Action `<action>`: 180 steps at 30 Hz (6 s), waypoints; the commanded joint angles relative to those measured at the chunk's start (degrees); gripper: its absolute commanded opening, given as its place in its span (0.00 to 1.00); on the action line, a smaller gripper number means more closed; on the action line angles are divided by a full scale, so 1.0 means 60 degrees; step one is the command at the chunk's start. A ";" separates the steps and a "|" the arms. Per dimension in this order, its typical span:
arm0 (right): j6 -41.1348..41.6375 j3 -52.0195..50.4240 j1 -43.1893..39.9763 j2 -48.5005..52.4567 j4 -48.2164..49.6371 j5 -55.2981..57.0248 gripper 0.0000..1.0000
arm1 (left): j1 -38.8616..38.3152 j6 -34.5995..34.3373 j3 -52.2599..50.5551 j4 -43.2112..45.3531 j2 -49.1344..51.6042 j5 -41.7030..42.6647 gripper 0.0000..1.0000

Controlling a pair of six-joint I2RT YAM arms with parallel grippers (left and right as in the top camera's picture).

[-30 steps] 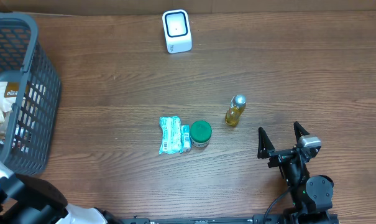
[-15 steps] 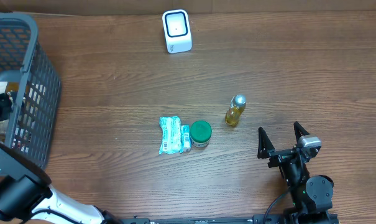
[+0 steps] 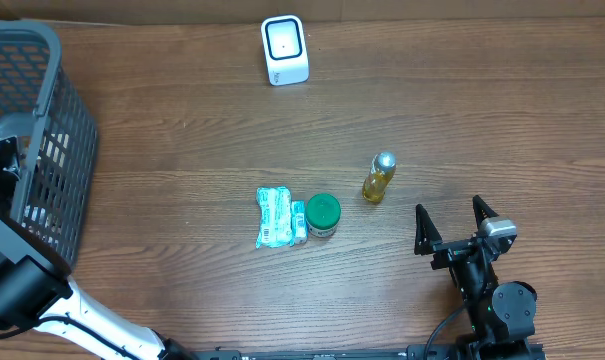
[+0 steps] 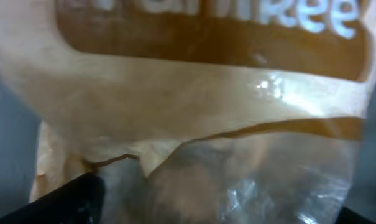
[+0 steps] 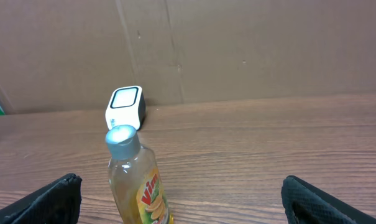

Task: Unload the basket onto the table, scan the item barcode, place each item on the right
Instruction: 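Lower the left gripper into the basket and grasp the brown-white bag, then carry the brown-white bag right and set it left of the teal packet, then release the bag and swing the left gripper back over the basket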

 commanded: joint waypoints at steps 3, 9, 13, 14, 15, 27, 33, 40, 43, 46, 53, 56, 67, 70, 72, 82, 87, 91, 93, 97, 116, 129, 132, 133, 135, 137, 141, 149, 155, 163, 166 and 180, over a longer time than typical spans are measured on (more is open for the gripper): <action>0.0004 -0.0098 0.0018 -0.0095 0.0015 -0.0044 1.00 | -0.0022 0.0073 -0.0087 -0.0182 0.0470 0.0117 0.55; 0.0004 -0.0098 0.0018 -0.0095 0.0015 -0.0044 1.00 | -0.0022 -0.0729 0.0248 -0.0342 -0.0102 0.0135 0.49; 0.0004 -0.0098 0.0018 -0.0095 0.0015 -0.0044 1.00 | -0.0025 -0.1443 0.0914 -0.0801 -0.0885 0.0222 0.48; 0.0004 -0.0098 0.0018 -0.0095 0.0015 -0.0044 1.00 | -0.0025 -0.1668 0.1122 -0.0922 -0.1147 0.0222 0.47; 0.0004 -0.0098 0.0018 -0.0095 0.0015 -0.0044 1.00 | -0.0025 -0.1847 0.1279 -0.0998 -0.1392 0.0226 0.47; 0.0004 -0.0098 0.0018 -0.0095 0.0015 -0.0044 1.00 | -0.0106 -0.4248 0.1701 -0.0856 -0.5417 0.1657 0.44; 0.0004 -0.0098 0.0018 -0.0095 0.0015 -0.0044 1.00 | -0.0758 -0.4430 0.1701 -0.0871 -0.6958 0.2280 0.44; 0.0004 -0.0098 0.0018 -0.0095 0.0015 -0.0044 1.00 | -0.2623 -0.4411 0.1698 -0.1781 -0.7876 0.2259 0.43; 0.0004 -0.0098 0.0018 -0.0095 0.0015 -0.0044 1.00 | -0.3544 -0.4419 0.1665 -0.2750 -0.7854 0.1661 0.36; 0.0004 -0.0098 0.0018 -0.0095 0.0015 -0.0044 1.00 | -0.4401 -0.4415 0.1184 -0.3253 -0.7832 0.1180 0.37; 0.0004 -0.0098 0.0018 -0.0095 0.0015 -0.0044 1.00 | -0.6237 -0.4801 -0.1392 -0.2874 -0.7832 0.0495 0.37; 0.0004 -0.0098 0.0018 -0.0095 0.0015 -0.0044 1.00 | -0.6940 -0.5224 -0.2725 -0.2244 -0.7828 -0.0033 0.37; 0.0004 -0.0095 0.0018 -0.0095 0.0015 -0.0044 1.00 | -0.9358 -0.6342 -0.6670 0.0397 -0.7581 -0.1428 0.41; 0.0004 -0.0098 0.0018 -0.0095 0.0015 -0.0044 1.00 | -0.9493 -0.6794 -0.7213 0.1107 -0.7468 -0.1545 0.40; 0.0004 -0.0098 0.0018 -0.0095 0.0015 -0.0044 1.00 | -0.9493 -0.7220 -0.7515 0.1450 -0.7326 -0.1545 0.37; 0.0004 -0.0098 0.0018 -0.0095 0.0015 -0.0044 1.00 | -0.9497 -0.8236 -0.8102 0.1956 -0.6291 -0.1443 0.54; 0.0004 -0.0098 0.0018 -0.0095 0.0015 -0.0044 1.00 | -0.9497 -0.7909 -0.8076 0.1931 -0.6255 -0.1282 0.99; 0.0004 -0.0098 0.0018 -0.0095 0.0015 -0.0044 1.00 | -0.9428 -0.7304 -0.7384 0.1198 -0.6441 -0.1501 1.00; 0.0004 -0.0098 0.0018 -0.0095 0.0015 -0.0044 1.00 | -0.9351 -0.6750 -0.6550 0.0433 -0.6648 -0.1909 0.99; 0.0004 -0.0098 0.0018 -0.0095 0.0015 -0.0044 1.00 | -0.9194 -0.5599 -0.4058 -0.1311 -0.7045 -0.2881 0.99; 0.0004 -0.0098 0.0018 -0.0095 0.0015 -0.0044 1.00 | -0.6135 -0.3162 0.1246 -0.2594 -0.7114 -0.4171 1.00; 0.0004 -0.0098 0.0018 -0.0095 0.0015 -0.0044 1.00 | -0.4146 -0.2153 0.1242 -0.2707 -0.6018 -0.2761 1.00; 0.0004 -0.0098 0.0018 -0.0095 0.0015 -0.0044 1.00 | -0.4124 -0.2127 0.1242 -0.3053 -0.5413 -0.2707 0.99; 0.0004 -0.0098 0.0018 -0.0095 0.0015 -0.0044 1.00 | -0.4124 -0.2127 0.1242 -0.3129 -0.5202 -0.2707 0.98; 0.0004 -0.0098 0.0018 -0.0095 0.0015 -0.0044 1.00 | -0.4124 -0.2131 0.1242 -0.3213 -0.4885 -0.2703 0.97; 0.0004 -0.0098 0.0018 -0.0095 0.0015 -0.0044 1.00 | -0.4124 -0.2127 0.1242 -0.3275 -0.4637 -0.2736 0.94; 0.0004 -0.0098 0.0018 -0.0095 0.0015 -0.0044 1.00 | -0.4124 -0.2127 0.1242 -0.3220 -0.4419 -0.2823 0.86; 0.0004 -0.0098 0.0018 -0.0095 0.0015 -0.0044 1.00 | -0.4124 -0.2138 0.1344 -0.2820 -0.4448 -0.3395 1.00; 0.0004 -0.0098 0.0018 -0.0095 0.0015 -0.0044 1.00 | -0.4149 -0.2962 0.2532 -0.2962 -0.4758 -0.2841 1.00; 0.0004 -0.0098 0.0018 -0.0095 0.0015 -0.0044 1.00 | -0.4160 -0.3595 0.3195 -0.3184 -0.5716 0.0044 0.99; 0.0004 -0.0098 0.0018 -0.0095 0.0015 -0.0044 1.00 | -0.4149 -0.3719 0.3195 -0.3217 -0.5781 0.0040 0.99; 0.0004 -0.0098 0.0018 -0.0095 0.0015 -0.0044 1.00 | -0.1632 -0.4586 0.3002 -0.3144 -0.5697 0.0055 1.00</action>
